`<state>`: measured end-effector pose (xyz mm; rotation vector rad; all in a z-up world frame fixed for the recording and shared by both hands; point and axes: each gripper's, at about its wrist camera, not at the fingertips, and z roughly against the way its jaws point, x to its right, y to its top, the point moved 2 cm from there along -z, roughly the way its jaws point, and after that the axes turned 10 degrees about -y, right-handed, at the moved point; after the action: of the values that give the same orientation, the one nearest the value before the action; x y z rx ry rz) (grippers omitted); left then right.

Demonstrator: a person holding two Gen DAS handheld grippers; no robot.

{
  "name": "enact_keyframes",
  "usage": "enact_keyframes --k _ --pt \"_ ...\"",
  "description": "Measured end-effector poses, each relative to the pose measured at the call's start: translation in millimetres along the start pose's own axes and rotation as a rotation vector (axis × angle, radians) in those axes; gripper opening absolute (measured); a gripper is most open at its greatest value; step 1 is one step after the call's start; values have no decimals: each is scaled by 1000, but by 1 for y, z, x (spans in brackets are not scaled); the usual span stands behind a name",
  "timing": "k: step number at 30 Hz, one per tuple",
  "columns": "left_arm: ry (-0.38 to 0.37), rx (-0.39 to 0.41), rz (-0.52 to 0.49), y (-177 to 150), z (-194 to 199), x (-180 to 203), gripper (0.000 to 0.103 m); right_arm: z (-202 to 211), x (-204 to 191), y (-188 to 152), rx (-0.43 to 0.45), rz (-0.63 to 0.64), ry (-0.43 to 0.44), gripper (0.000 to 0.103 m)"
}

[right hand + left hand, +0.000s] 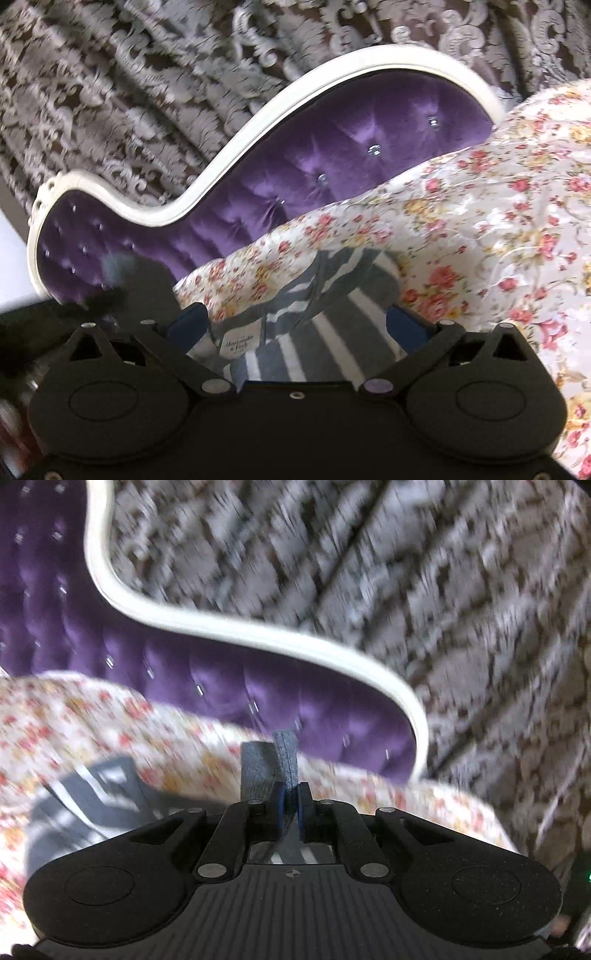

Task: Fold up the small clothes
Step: 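Fold the held sleeve across the cardigan body with the left tool, release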

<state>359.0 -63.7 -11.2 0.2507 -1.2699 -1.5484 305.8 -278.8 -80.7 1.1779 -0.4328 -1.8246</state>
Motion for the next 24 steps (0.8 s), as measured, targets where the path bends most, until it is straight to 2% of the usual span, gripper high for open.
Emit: enact_keyframes --k 2,3,4,6,9,10,12,16,24 --pt "-18 -48 -28 -13 -10 6 8 1 5 3 8 -17 -9 102" --pt "-30 -68 -41 -18 -13 8 13 2 8 4 12 -28 -13 102" --pt "-44 -86 -54 -21 -16 11 32 2 10 5 15 -36 -17 102" --pt "-77 -121 -82 -29 -17 15 51 2 13 7 20 -47 -25 103" --pt "-96 -142 -119 -35 -11 17 57 0 15 7 21 -49 -32 103" --pt "-90 -142 -129 -37 -8 17 64 0 15 8 19 -46 -33 103" --pt "-67 -139 -142 -42 3 10 71 -2 14 7 12 -40 -36 103" --pt "39 -134 -137 -52 24 -15 72 -8 10 4 -9 -12 -30 103" --pt "229 -169 -148 -78 62 -76 72 -29 -13 -13 -93 87 45 102"
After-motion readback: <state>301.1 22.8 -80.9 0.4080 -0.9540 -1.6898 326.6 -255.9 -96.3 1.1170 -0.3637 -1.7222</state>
